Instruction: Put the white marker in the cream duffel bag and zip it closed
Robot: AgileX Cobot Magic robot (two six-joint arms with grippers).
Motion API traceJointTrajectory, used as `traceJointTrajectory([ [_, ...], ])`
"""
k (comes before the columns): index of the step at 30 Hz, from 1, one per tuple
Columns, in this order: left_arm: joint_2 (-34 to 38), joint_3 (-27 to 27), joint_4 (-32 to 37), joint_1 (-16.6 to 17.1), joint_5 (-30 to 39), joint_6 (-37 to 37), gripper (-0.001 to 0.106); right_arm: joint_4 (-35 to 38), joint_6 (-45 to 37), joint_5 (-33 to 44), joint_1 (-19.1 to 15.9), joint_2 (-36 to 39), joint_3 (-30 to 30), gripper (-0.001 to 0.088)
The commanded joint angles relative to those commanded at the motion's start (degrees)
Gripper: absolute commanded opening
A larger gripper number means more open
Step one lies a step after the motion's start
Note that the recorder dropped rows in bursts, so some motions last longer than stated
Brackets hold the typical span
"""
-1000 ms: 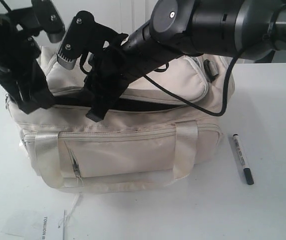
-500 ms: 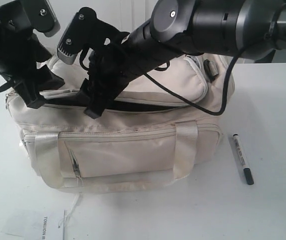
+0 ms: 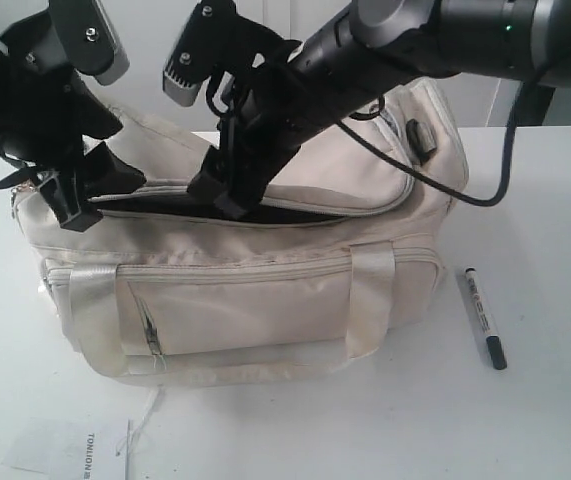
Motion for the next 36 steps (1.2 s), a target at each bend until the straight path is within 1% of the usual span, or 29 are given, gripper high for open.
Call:
traceJointTrajectory([
  [4, 0.11, 0.0, -4.76, 0.0, 0.09, 3.45, 0.064, 0.13, 2.87, 3.53, -2.7, -1.88, 0.0, 0.0704],
  [7, 0.84, 0.0, -4.99, 0.0, 1.36, 5.37, 0.064, -1.12, 6.03, 7.76, -4.97, -3.53, 0.0, 0.0634],
  [9, 1.1, 0.0, -5.03, -0.11, 2.67, 6.46, 0.064, -2.57, 11.29, 10.81, -6.8, -4.82, 0.0, 0.0577],
  [11, 1.1, 0.0, -6.8, -0.54, 3.71, 7.39, 0.064, -3.9, 16.47, 13.9, -8.17, -5.94, 0.0, 0.0534],
  [12, 1.1, 0.0, -7.21, -1.21, 4.15, 8.36, 0.064, -4.63, 19.55, 15.92, -8.87, -6.79, 0.12, 0.0495],
  [14, 1.1, 0.0, -7.21, -2.89, 5.98, 12.37, 0.064, -5.25, 22.11, 19.64, -9.46, -8.16, 0.87, 0.0419],
  [16, 1.32, 0.0, -6.66, -4.12, 7.39, 16.28, 0.064, -5.4, 23.92, 22.19, -9.57, -10.29, 2.68, 0.0312],
  [20, 1.84, 0.0, -6.13, -4.11, 6.03, 16.49, 0.064, -5.66, 26.61, 20.43, -9.57, -15.75, 8.17, 0.005],
  [21, 2.11, 0.0, -5.7, -4.11, 5.78, 16.49, 0.064, -5.31, 26.61, 19.48, -9.57, -17.32, 9.82, 0.0],
  [24, 3.25, 0.0, -5.7, -4.11, 5.25, 16.6, 0.064, -4.79, 26.61, 18.03, -9.57, -21.69, 14.05, 0.0],
  [28, 4.9, 0.0, -4.1, -4.11, 3.29, 16.6, 0.064, -4.0, 26.61, 18.95, -9.57, -26.13, 19.14, 0.0],
  [34, 6.97, 0.0, -1.9, -4.11, 2.73, 16.14, 0.064, -1.95, 26.24, 18.83, -9.47, -30.68, 25.65, 0.0],
  [36, 7.19, 0.0, -1.9, -4.11, 1.83, 16.14, 0.062, -1.25, 26.12, 18.72, -9.47, -31.54, 27.5, 0.0],
])
